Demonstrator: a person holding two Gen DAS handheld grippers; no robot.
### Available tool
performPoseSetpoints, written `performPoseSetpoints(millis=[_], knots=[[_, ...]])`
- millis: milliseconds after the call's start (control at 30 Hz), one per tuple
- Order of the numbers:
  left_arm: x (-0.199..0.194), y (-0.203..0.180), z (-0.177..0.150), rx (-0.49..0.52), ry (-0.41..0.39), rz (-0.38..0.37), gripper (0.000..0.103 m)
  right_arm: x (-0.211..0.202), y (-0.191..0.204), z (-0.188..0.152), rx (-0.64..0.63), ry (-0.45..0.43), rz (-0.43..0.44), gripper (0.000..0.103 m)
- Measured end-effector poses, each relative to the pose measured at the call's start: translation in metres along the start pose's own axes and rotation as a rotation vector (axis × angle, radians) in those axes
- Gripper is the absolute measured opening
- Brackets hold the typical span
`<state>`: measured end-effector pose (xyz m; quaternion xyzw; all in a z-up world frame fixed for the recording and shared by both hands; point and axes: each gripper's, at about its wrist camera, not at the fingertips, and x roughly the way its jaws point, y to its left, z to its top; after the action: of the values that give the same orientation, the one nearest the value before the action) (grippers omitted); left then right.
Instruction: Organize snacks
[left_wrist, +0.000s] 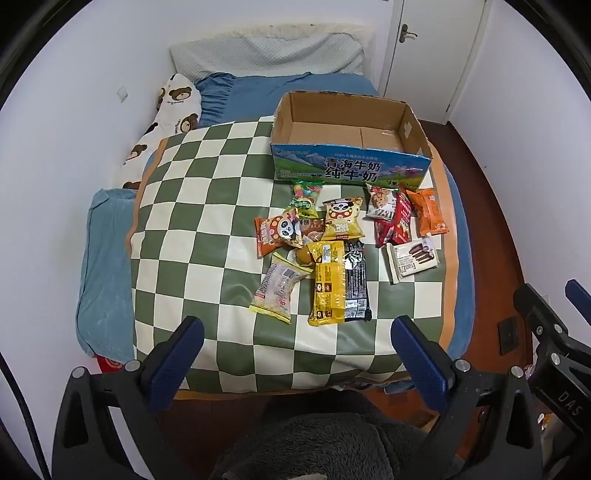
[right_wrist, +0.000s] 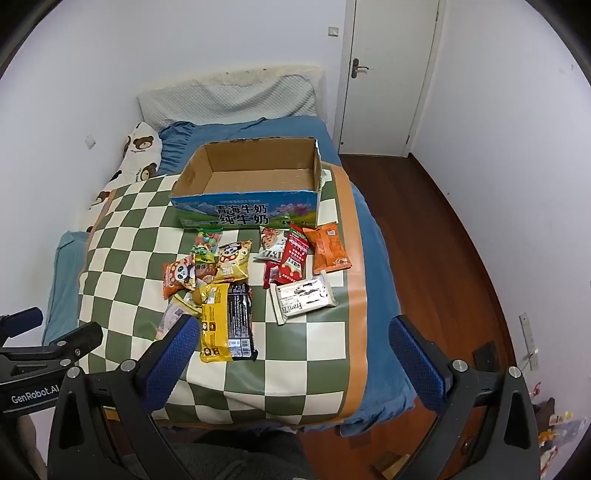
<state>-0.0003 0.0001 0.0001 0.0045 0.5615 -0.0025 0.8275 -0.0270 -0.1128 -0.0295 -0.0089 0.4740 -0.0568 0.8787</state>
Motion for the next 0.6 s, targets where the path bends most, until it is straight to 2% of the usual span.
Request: performPoseSetpoints(millis=[600], knots=[[-0.007,-0.009,0.000,0.002,-0.010,0.003,0.103,-0.011,-0.004,-0.008,0.014,-0.001,0.012,0.103]])
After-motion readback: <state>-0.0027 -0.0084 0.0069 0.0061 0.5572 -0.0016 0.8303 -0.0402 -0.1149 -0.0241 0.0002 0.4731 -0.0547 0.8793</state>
